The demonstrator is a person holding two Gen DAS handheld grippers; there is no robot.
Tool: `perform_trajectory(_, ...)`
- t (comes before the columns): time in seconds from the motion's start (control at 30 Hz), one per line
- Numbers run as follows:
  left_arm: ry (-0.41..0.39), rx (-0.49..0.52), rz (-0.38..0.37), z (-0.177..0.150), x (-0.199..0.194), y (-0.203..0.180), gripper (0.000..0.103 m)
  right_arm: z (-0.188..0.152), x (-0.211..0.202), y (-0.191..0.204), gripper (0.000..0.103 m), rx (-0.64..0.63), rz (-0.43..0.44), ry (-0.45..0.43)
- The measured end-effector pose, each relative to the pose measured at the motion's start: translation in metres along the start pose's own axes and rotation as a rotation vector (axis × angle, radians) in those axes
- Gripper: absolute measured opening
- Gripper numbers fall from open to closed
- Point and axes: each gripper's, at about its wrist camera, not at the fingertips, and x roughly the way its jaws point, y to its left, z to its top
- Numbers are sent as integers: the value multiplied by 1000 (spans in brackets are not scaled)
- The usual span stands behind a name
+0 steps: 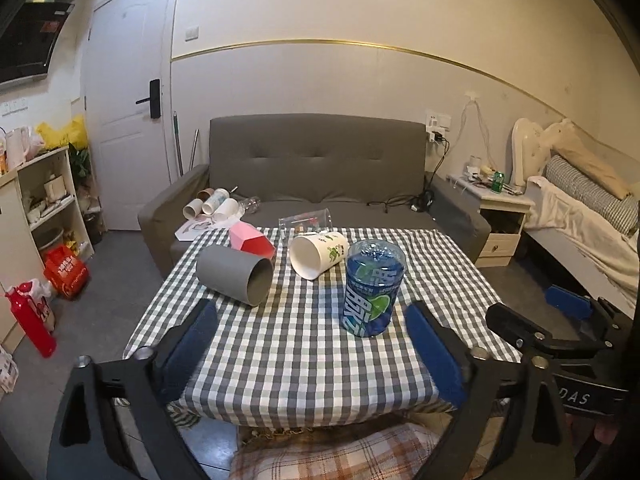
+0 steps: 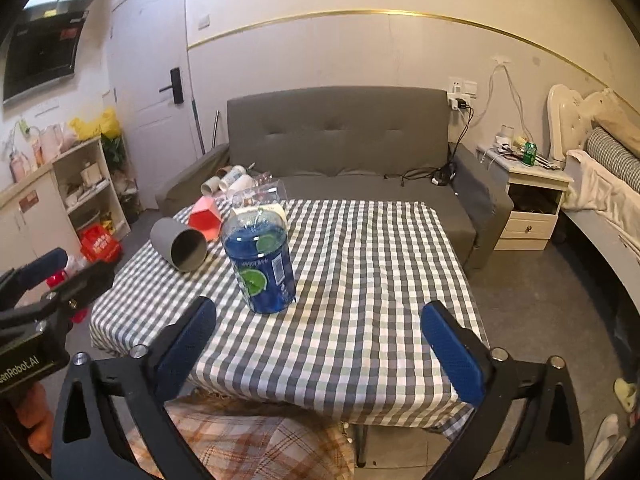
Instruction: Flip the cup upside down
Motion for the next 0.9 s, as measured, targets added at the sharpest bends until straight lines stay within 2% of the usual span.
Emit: perform_trajectory(0.9,40,-33,19,-7,4,17,103,-2,-1,3,103,-20,-28,-1)
